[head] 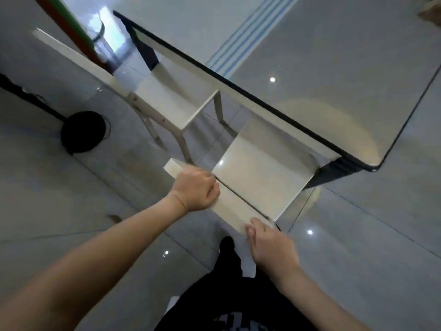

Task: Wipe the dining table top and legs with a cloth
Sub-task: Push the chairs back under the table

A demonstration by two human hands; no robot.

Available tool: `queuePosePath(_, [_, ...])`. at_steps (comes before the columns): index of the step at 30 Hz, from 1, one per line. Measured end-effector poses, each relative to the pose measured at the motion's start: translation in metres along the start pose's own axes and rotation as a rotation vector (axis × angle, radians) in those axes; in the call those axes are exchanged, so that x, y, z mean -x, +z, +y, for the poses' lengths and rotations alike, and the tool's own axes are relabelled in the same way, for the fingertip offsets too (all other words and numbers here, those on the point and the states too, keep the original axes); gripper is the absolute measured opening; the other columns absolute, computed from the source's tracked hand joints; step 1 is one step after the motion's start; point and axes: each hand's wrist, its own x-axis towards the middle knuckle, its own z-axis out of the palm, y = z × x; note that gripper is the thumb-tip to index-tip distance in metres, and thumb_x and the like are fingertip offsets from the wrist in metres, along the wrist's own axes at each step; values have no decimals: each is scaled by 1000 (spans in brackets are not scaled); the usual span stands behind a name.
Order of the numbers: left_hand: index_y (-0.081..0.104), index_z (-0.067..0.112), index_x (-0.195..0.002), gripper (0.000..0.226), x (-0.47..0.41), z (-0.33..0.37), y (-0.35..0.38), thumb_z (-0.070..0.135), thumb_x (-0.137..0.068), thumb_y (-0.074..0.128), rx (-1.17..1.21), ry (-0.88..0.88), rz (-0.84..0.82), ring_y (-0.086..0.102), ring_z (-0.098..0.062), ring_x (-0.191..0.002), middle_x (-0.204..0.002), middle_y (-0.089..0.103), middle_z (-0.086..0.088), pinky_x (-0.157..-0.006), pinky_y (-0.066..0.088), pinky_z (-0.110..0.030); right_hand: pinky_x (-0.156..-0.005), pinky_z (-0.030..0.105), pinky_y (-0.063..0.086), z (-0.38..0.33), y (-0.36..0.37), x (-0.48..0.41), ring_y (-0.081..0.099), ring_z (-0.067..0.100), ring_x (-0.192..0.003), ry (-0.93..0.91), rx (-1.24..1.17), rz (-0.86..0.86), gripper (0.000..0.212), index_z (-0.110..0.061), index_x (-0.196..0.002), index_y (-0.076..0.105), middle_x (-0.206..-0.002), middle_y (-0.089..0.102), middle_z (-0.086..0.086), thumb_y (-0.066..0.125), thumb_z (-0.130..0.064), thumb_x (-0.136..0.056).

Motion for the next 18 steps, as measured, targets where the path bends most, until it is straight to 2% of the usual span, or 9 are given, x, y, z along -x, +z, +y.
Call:
queuePosePath(5, [62, 15, -49, 43, -11, 1, -1, 34, -81, 39, -17, -8, 20, 58, -23, -48, -52, 61, 1, -49, 29, -22, -36, 26, 37, 10, 7, -7, 59, 25, -40, 43, -17, 45, 69, -18, -68, 62, -55, 64, 0, 8, -43, -103])
queuePosePath(9, [62, 14, -49, 43, -16, 1, -2, 33, -79, 37, -2, -30, -16, 57, -25, -47, -52, 60, 0, -47, 39, -25, -35, 25, 37, 11, 0, -12, 61, 23, -42, 29, 13, 51, 45, -20, -65, 60, -53, 64, -1, 33, -42, -94])
queuePosePath(10, [61, 14, -48, 44, -16, 1, -3, 33, -78, 37, 2, -33, -25, 57, -25, -46, -51, 59, 0, -47, 39, -25, -35, 25, 38, 11, -3, -13, 62, 23, -44, 36, 12, 28, 43, -21, -66, 61, -54, 64, -1, 35, -42, -92])
queuePosePath(12, [60, 14, -46, 45, -19, 2, -7, 33, -78, 35, 5, -32, -41, 55, -26, -44, -48, 57, 0, -47, 35, -23, -42, 28, 41, 12, -8, -15, 66, 28, -54, 72, 1, -33, 49, -21, -74, 63, -63, 69, 1, 26, -46, -93])
queuePosePath(15, [59, 11, -44, 44, -23, 7, -12, 32, -76, 36, 0, -53, -42, 55, -27, -42, -46, 57, -2, -50, 25, -20, -57, 33, 39, 18, -12, -15, 69, 34, -77, 58, -21, -58, 72, -23, -94, 67, -84, 74, 4, 3, -55, -89])
queuePosePath(18, [68, 9, -60, 47, -26, 22, -15, 32, -81, 32, -16, -41, -76, 62, -30, -61, -64, 67, -6, -54, 27, -25, -59, 33, 37, 34, -13, -14, 68, 34, -81, 8, -35, -24, 98, -22, -97, 68, -87, 74, 4, -19, -67, -85])
